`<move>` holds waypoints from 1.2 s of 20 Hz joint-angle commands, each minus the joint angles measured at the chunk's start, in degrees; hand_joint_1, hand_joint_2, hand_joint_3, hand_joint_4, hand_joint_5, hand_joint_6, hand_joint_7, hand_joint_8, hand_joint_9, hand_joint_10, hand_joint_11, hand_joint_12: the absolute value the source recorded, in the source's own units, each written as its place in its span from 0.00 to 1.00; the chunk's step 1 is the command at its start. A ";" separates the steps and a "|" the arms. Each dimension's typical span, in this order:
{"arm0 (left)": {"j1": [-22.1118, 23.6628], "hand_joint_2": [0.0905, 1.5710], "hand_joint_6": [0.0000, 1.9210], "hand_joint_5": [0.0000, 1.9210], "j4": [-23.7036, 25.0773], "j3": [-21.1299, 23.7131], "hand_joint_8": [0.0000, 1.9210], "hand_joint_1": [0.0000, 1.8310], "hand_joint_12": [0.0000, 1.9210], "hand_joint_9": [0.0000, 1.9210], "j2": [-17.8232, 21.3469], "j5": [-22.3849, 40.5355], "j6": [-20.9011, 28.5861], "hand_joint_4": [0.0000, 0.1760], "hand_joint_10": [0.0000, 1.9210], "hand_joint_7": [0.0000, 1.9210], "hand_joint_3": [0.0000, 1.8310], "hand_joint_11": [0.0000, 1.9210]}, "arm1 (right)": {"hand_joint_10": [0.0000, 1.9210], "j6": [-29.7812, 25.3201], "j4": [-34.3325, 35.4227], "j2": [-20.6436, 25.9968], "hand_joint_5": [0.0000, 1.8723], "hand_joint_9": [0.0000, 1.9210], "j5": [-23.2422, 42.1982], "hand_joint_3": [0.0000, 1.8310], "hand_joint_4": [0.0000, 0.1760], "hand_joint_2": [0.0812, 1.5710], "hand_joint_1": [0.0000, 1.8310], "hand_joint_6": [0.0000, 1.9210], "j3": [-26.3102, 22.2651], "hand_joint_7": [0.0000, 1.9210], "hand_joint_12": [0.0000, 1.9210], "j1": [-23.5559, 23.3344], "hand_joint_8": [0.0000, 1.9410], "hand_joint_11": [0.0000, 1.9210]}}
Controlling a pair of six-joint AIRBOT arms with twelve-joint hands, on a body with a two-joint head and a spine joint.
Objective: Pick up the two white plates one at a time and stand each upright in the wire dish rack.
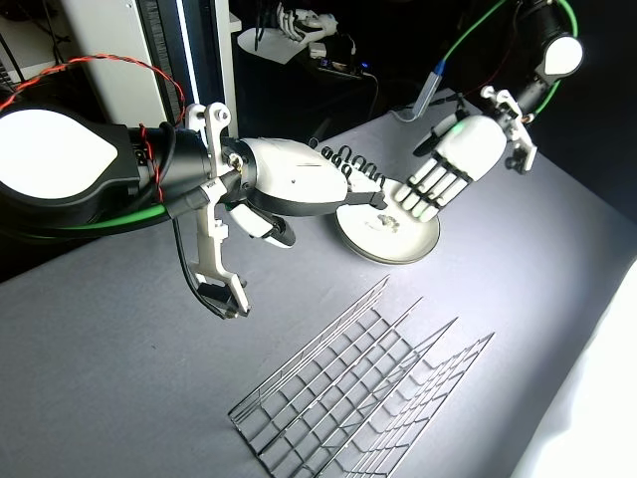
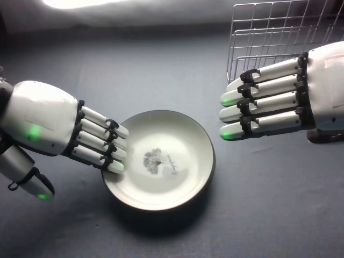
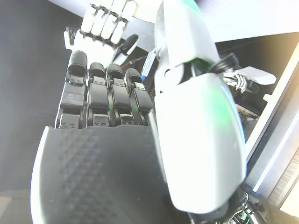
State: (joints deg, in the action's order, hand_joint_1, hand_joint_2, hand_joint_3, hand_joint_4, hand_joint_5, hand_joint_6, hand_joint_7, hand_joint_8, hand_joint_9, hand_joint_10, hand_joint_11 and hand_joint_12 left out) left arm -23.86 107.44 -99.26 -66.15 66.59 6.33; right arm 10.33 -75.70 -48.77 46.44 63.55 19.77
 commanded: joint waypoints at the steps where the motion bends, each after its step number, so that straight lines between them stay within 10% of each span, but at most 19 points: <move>1: 0.21 0.83 0.00 0.00 -2.02 -0.40 0.00 0.00 0.00 0.00 0.71 0.26 0.69 0.00 0.00 0.00 0.00 0.00 | 0.00 0.10 4.04 0.26 0.00 0.00 2.94 0.00 0.00 0.64 0.78 0.00 -0.05 0.00 0.21 -0.78 0.00 0.00; 7: -1.00 0.82 0.00 0.00 -0.24 0.85 0.00 0.00 0.00 0.00 0.55 0.45 1.08 0.00 0.00 0.00 0.00 0.00 | 0.00 0.10 4.04 0.28 0.00 0.00 3.07 0.00 0.00 0.65 0.77 0.00 -0.04 0.00 0.11 -0.84 0.00 0.00; 24: -4.10 0.83 0.00 0.00 0.23 1.57 0.00 0.00 0.00 0.00 -2.30 -3.89 0.74 0.00 0.00 0.00 0.00 0.00 | 0.00 0.09 4.04 0.30 0.00 0.00 3.25 0.00 0.00 0.65 0.77 0.00 -0.15 0.00 0.20 -1.03 0.00 0.00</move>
State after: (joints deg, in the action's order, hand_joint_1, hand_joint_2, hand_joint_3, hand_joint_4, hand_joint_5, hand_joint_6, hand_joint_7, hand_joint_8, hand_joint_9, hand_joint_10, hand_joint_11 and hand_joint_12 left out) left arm -27.38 106.37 -97.86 -67.68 64.69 7.14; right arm 10.37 -75.88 -48.77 46.61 63.53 19.51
